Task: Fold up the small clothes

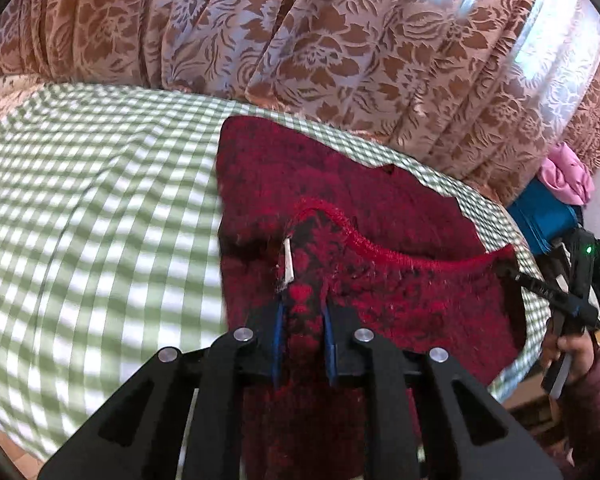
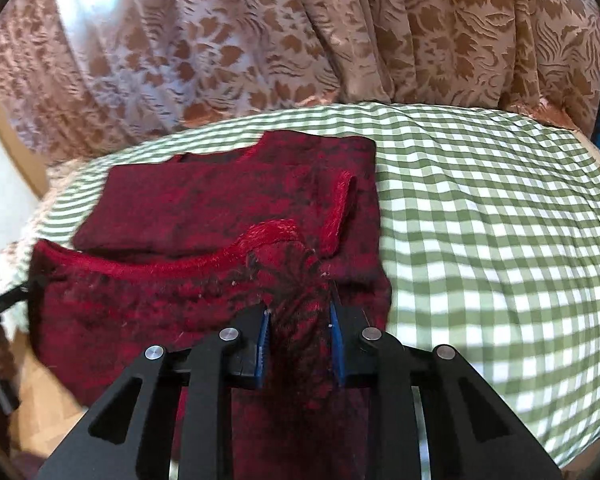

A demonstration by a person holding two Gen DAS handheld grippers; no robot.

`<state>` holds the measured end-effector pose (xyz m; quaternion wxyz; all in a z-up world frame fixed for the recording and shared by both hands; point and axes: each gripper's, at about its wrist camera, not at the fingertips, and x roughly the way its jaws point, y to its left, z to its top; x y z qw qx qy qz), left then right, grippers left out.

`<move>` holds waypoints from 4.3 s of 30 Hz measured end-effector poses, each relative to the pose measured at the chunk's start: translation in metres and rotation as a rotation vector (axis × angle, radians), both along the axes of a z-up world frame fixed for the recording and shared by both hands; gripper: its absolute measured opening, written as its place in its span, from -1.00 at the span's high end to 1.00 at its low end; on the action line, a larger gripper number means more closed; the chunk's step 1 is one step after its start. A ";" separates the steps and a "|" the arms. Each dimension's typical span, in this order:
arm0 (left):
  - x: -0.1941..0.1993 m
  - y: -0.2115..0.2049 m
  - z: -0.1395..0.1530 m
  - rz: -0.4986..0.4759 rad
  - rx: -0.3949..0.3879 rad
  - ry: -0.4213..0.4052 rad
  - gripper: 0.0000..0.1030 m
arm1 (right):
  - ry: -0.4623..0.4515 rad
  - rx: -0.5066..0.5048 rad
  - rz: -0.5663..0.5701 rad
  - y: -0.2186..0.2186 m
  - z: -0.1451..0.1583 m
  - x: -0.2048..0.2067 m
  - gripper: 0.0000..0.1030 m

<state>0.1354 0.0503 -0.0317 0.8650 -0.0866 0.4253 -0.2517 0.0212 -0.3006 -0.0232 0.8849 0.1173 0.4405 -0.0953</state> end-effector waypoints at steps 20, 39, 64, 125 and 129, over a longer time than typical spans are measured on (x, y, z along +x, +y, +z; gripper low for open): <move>-0.018 -0.001 -0.023 -0.053 -0.072 0.043 0.69 | 0.021 0.067 0.038 -0.001 -0.015 -0.029 0.42; 0.015 -0.020 0.056 0.025 0.054 -0.215 0.72 | -0.186 0.031 -0.037 -0.013 0.056 0.016 0.55; 0.189 -0.084 -0.015 0.160 0.299 -0.058 0.66 | -0.019 -0.064 -0.181 -0.058 -0.029 0.170 0.55; -0.063 0.003 0.008 0.112 0.172 -0.049 0.42 | 0.023 0.239 -0.049 -0.029 0.005 -0.079 -0.24; -0.060 -0.002 0.010 0.122 0.191 -0.062 0.42 | -0.001 0.194 -0.064 -0.031 0.011 -0.050 -0.24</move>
